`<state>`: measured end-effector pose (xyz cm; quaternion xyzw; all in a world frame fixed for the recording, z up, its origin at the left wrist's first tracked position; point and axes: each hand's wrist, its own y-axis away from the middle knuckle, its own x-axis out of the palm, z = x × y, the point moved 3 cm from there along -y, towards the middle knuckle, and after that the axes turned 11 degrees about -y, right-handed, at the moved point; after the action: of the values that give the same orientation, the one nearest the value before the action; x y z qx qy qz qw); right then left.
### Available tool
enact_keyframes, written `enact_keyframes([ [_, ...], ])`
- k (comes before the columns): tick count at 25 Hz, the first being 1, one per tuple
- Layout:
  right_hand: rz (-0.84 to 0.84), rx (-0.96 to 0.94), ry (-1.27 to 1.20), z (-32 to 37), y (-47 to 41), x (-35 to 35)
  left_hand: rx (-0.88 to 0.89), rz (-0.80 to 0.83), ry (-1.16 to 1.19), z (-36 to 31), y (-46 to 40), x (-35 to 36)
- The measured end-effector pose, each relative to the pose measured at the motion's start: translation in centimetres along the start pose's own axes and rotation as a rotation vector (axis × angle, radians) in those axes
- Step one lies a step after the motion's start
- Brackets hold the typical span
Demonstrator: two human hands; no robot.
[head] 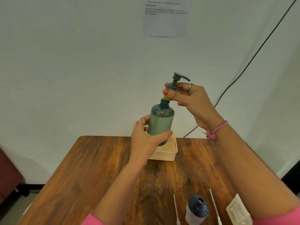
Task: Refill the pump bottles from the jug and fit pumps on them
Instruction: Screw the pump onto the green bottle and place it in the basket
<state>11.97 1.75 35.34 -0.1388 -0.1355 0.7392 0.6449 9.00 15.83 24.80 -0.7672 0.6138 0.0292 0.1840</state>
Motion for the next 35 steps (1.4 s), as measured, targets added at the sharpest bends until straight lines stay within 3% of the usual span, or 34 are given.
enact_keyframes([
  [10, 0.126, 0.029, 0.059, 0.6, -0.7, -0.3, 0.035, -0.011, 0.026, -1.9, 0.1, -0.3],
  [14, 0.205, 0.094, -0.068, 0.3, -0.3, -1.0, 0.033, -0.009, 0.019, -2.1, 0.3, -0.2],
  [18, 0.189, 0.084, -0.202, -0.2, -0.1, -1.5, 0.041, -0.016, 0.027, -2.3, 0.4, -0.3],
  [26, 0.089, 0.013, -0.193, -0.4, 0.3, -1.1, 0.024, -0.040, 0.049, -2.4, 0.8, -0.5],
  [35, 0.217, 0.024, -0.166, -0.2, 0.6, -0.6, 0.034, -0.042, 0.011, -2.7, 1.0, -0.3],
])
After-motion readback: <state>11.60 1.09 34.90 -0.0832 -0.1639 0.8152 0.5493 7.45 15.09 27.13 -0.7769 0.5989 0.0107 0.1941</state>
